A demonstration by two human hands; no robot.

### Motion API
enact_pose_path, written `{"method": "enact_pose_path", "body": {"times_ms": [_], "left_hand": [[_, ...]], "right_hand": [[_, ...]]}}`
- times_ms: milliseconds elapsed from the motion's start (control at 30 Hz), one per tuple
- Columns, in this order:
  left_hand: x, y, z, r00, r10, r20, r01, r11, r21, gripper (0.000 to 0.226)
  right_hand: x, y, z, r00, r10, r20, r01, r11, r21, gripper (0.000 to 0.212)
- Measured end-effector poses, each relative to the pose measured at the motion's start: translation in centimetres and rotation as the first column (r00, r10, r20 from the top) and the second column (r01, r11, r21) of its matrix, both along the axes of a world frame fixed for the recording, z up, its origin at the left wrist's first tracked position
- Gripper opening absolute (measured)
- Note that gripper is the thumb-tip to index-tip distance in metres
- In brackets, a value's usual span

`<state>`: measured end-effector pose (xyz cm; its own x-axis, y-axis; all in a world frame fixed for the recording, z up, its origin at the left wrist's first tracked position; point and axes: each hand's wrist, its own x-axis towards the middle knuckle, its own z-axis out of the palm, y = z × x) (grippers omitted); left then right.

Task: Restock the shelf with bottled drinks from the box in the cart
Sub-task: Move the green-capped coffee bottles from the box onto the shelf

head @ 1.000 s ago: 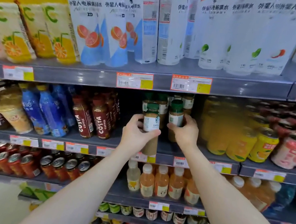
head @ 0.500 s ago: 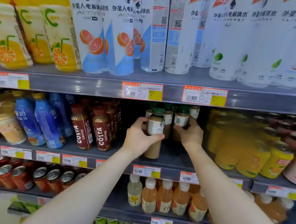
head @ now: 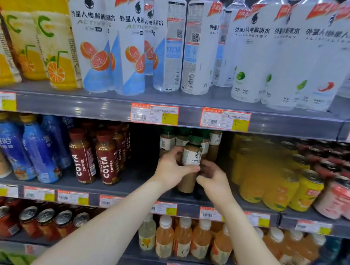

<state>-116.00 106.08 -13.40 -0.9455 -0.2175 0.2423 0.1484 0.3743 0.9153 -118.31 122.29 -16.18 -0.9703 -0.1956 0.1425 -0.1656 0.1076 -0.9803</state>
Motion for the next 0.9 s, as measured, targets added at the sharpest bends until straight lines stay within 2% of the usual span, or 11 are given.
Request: {"method": "enact_pose_path", "body": {"times_ms": [67, 133, 233, 333, 500, 633, 767, 900], "left_hand": [[-0.5, 1.3, -0.2, 1.000, -0.024, 0.000, 0.024, 1.000, -0.002, 0.057], [-0.8, 2.5, -0.4, 1.000, -0.030, 0.000, 0.030, 0.999, -0.012, 0.057], [-0.7, 4.0, -0.1, 1.000, -0.025, -0.006, 0.025, 0.995, -0.095, 0.045], [-0.6, 4.8, 0.2, 1.000, -0.029, -0.006, 0.028, 0.996, -0.090, 0.037], [-1.7, 5.8, 0.3, 0.999, 0.013, 0.047, -0.010, 0.998, -0.062, 0.036], [-1.9, 6.6, 0.1, 0.999, -0.001, 0.038, 0.006, 0.993, -0.120, 0.029], [-2.4, 6.7, -0.2, 0.997, 0.022, 0.072, -0.010, 0.987, -0.163, 0.032], [-2.9, 6.7, -0.4, 0.992, 0.056, 0.111, -0.036, 0.983, -0.180, 0.032]], "right_hand": [[0.3, 0.7, 0.0, 0.998, 0.036, -0.045, -0.035, 0.999, 0.019, 0.056], [0.4, 1.0, 0.2, 0.993, -0.061, -0.106, 0.068, 0.995, 0.069, 0.055], [0.2, 1.6, 0.1, 0.959, -0.220, -0.177, 0.241, 0.964, 0.110, 0.050], [0.4, 2.2, 0.2, 0.935, -0.297, -0.195, 0.324, 0.938, 0.122, 0.050], [-0.3, 2.7, 0.1, 0.901, -0.387, -0.195, 0.411, 0.906, 0.105, 0.048], [-1.3, 2.5, -0.1, 0.884, -0.404, -0.235, 0.437, 0.892, 0.113, 0.045], [-2.0, 2.1, 0.0, 0.901, -0.386, -0.197, 0.404, 0.913, 0.058, 0.043], [-3.0, 1.9, 0.0, 0.920, -0.360, -0.153, 0.375, 0.923, 0.083, 0.048]]}}
